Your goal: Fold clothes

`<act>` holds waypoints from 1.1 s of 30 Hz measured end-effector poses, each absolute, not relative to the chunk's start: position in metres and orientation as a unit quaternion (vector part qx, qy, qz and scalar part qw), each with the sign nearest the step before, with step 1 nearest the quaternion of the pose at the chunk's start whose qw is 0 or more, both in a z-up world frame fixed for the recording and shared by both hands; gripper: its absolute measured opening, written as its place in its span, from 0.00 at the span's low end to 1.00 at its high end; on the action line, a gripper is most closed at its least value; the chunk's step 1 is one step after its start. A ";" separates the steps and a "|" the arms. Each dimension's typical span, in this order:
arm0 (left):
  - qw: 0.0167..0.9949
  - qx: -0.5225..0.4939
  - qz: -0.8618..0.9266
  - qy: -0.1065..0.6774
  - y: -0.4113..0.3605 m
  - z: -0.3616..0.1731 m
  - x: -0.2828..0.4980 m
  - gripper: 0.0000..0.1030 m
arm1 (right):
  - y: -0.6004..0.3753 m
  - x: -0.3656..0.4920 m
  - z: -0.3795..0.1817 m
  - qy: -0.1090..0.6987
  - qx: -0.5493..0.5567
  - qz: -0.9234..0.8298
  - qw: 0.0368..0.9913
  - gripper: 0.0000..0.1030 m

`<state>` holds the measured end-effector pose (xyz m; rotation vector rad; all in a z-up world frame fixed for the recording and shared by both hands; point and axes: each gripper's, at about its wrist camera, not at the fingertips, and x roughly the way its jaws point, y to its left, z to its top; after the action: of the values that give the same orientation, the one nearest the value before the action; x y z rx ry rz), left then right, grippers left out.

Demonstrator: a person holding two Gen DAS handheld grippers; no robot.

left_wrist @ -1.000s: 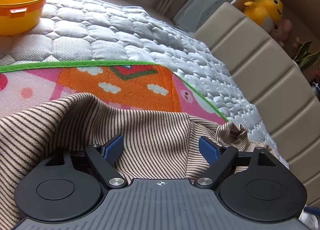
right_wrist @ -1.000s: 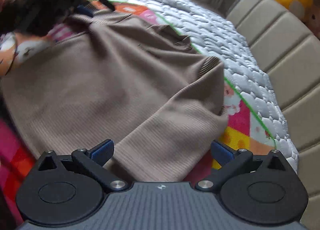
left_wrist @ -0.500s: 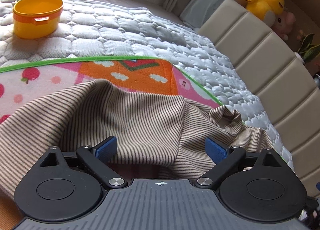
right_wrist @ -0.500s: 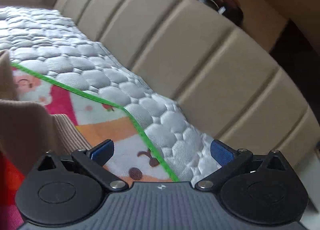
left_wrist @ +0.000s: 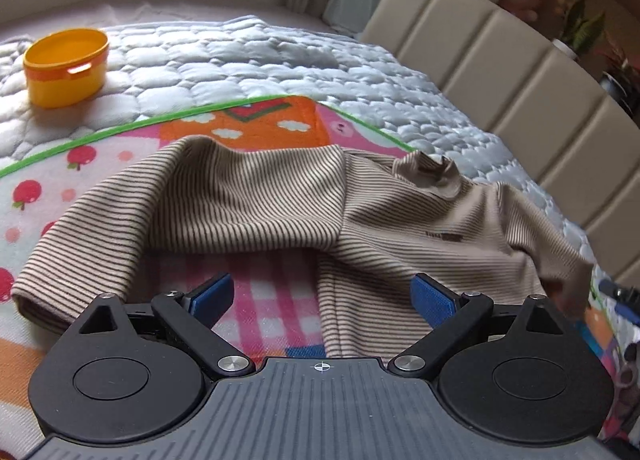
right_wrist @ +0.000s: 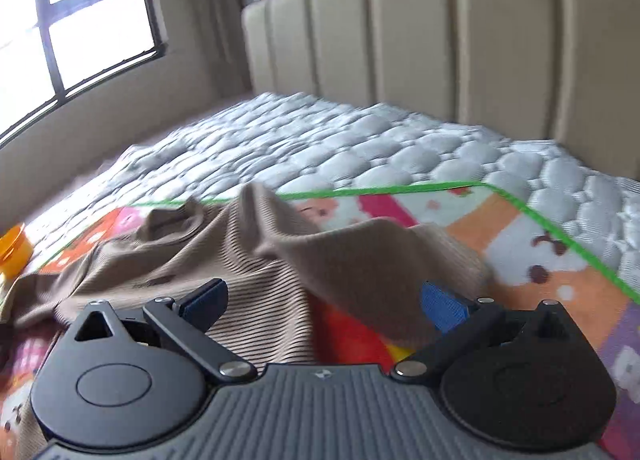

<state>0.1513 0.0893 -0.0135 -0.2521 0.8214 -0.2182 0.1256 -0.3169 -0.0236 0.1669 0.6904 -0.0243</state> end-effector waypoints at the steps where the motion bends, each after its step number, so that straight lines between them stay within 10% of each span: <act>1: 0.906 -0.109 -0.103 0.395 0.088 -0.011 0.147 0.95 | -0.310 0.136 -0.028 0.348 0.055 -0.011 0.936 1.00; 16: 0.900 0.219 -0.075 0.370 0.153 0.009 0.100 0.94 | -0.351 0.146 -0.059 0.360 0.154 -0.187 0.901 1.00; 24: 0.821 0.450 -0.090 0.340 0.126 -0.052 0.106 0.66 | -0.311 0.130 -0.053 0.372 0.120 -0.134 0.911 1.00; 27: 0.852 0.379 -0.066 0.356 0.134 -0.045 0.126 0.43 | -0.312 0.135 -0.061 0.390 0.122 -0.141 0.902 1.00; 29: 0.882 0.287 -0.048 0.371 0.148 -0.030 0.143 0.07 | -0.316 0.136 -0.065 0.398 0.130 -0.145 0.897 1.00; 33: 0.930 -0.020 0.044 0.363 0.225 0.028 0.170 0.20 | -0.323 0.135 -0.073 0.407 0.146 -0.147 0.889 1.00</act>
<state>0.1702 0.2250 0.0280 -0.0420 0.7443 0.0894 0.1352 -0.3228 -0.0726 0.3041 0.8465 -0.3057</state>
